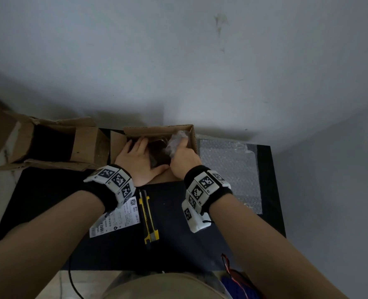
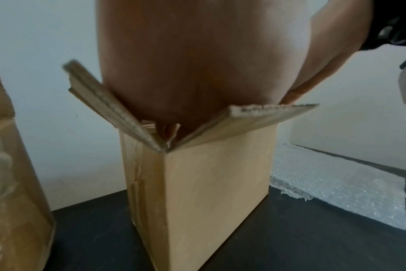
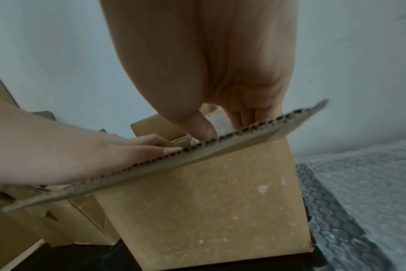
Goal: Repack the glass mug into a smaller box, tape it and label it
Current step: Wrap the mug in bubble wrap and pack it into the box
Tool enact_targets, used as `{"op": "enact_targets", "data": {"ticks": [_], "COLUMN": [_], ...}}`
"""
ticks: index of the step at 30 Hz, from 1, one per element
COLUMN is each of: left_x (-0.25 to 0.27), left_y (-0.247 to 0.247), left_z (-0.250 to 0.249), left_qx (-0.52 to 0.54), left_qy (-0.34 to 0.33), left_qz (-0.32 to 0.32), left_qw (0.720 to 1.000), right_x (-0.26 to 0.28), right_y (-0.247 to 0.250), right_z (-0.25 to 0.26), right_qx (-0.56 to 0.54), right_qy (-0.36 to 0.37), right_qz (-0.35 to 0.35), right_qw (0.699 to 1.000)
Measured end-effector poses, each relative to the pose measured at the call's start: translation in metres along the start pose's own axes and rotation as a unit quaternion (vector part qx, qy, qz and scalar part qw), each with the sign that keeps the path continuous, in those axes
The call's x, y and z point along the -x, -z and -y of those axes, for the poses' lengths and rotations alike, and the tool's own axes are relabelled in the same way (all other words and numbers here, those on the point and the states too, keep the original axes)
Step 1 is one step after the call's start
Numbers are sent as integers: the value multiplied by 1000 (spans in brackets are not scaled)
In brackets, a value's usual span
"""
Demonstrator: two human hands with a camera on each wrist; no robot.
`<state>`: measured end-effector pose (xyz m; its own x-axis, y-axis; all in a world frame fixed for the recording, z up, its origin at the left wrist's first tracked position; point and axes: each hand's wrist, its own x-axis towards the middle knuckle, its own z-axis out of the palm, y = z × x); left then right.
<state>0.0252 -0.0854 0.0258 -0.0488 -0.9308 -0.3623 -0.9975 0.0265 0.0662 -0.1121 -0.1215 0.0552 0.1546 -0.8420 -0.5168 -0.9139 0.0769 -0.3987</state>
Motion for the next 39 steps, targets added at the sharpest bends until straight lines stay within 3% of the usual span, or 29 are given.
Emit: {"op": "enact_targets", "data": {"ticks": [6,10,13,15,18,22,25,29,33,39], "left_x": [2,3,4,5,9,15,17,13,0,-13], "left_y": [7,8,10,12,12,12,5,5,11,8], "left_z": [-5,-9,-15,-20,-31,-53,-63,-64,-71,-77], "left_qx": [77,78,36,17,-8,4,52,90,116,141], "left_qy": [-43,-55,-74,-72,-63,-53,-70,-89,-100,-50], "left_qz": [-5,-19,-13,6,-19,-76,-82,-28,51,87], "left_qw": [996,995,996,997,998,996,993,992,987,985], "right_x": [-10,-6,7,16,19,18,14,6,2,2], "right_y": [-5,-8,-8,-5,-1,12,16,4,4,9], "right_z": [1,-11,-26,-38,-56,-66,-67,-67,-73,-77], "right_qx": [50,26,32,60,57,-67,-187,-288,-372,-409], "right_qy": [-27,27,124,213,222,130,78,8,-5,-15], "right_qz": [63,26,-56,-158,-273,-229,-184,-152,-115,-69], "right_qw": [996,999,990,962,934,962,962,945,921,910]}}
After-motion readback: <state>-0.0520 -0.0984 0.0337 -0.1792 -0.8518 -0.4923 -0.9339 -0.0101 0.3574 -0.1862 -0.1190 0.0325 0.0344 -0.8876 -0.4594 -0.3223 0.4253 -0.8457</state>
